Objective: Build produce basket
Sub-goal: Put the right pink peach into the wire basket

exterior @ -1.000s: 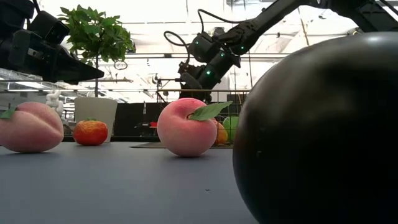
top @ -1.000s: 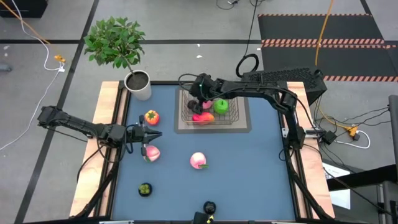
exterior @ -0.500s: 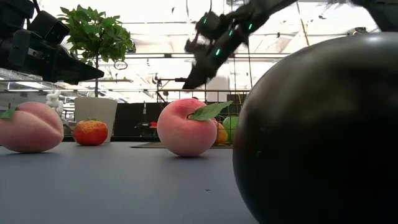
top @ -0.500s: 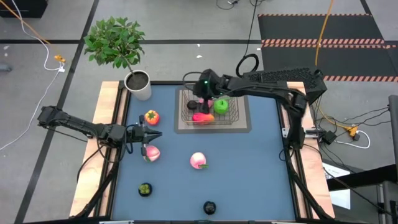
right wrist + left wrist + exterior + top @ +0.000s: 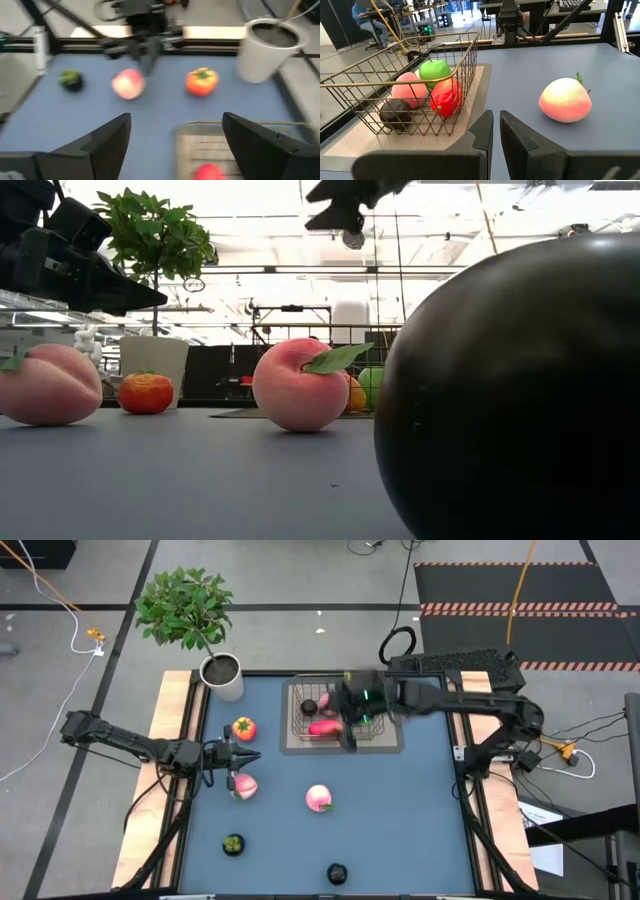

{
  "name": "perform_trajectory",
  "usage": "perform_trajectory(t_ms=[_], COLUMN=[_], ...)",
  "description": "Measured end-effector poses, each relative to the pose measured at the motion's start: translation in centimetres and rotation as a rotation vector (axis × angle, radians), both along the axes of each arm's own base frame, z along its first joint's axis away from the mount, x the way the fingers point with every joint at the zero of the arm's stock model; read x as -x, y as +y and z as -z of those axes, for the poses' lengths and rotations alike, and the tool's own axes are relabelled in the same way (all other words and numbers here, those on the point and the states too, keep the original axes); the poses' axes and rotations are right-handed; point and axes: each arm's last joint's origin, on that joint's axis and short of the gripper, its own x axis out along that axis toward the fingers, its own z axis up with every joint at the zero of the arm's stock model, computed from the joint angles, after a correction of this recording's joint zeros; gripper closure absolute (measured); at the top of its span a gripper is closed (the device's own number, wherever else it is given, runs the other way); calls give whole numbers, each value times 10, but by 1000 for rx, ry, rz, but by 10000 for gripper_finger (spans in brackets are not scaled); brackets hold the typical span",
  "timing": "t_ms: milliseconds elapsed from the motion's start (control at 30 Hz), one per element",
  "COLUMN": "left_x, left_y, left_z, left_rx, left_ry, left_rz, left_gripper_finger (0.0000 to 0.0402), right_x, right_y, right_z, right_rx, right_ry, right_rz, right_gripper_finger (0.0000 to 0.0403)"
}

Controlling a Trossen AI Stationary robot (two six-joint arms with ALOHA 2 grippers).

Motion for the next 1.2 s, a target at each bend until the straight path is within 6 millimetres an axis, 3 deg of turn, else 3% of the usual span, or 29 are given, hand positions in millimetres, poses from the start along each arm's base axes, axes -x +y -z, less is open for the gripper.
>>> perform_trajectory(t_ms=[67,133,233,367,600,767,900,1067,1200], left_x=[0,0,0,0,0,0,0,0,0], left_y=[0,0,0,0,0,0,0,0,0], left_z=[0,0,0,0,0,0,0,0,0], left_rx=[0,0,0,0,0,0,0,0,1], left_ry=[0,0,0,0,-1,-1,1,-1,-3], left_rz=[0,0,0,0,0,1,0,1,0], left_gripper_finger=[364,364,364,364,364,364,364,364,364], right_x=[1,2,6,17,28,26,13,-21,-46], right_y=[32,64,97,122,146,148,150,154,157], right_z=[15,43,84,105,113,118,98,71,74], right_rx=[29,108,163,-59,-256,-316,-225,-52,59], right_ry=[31,60,33,62,120,227,327,370,392], right_rz=[-1,35,183,292,408,435,437,379,306], right_gripper_finger=[115,126,139,147,143,143,145,145,145])
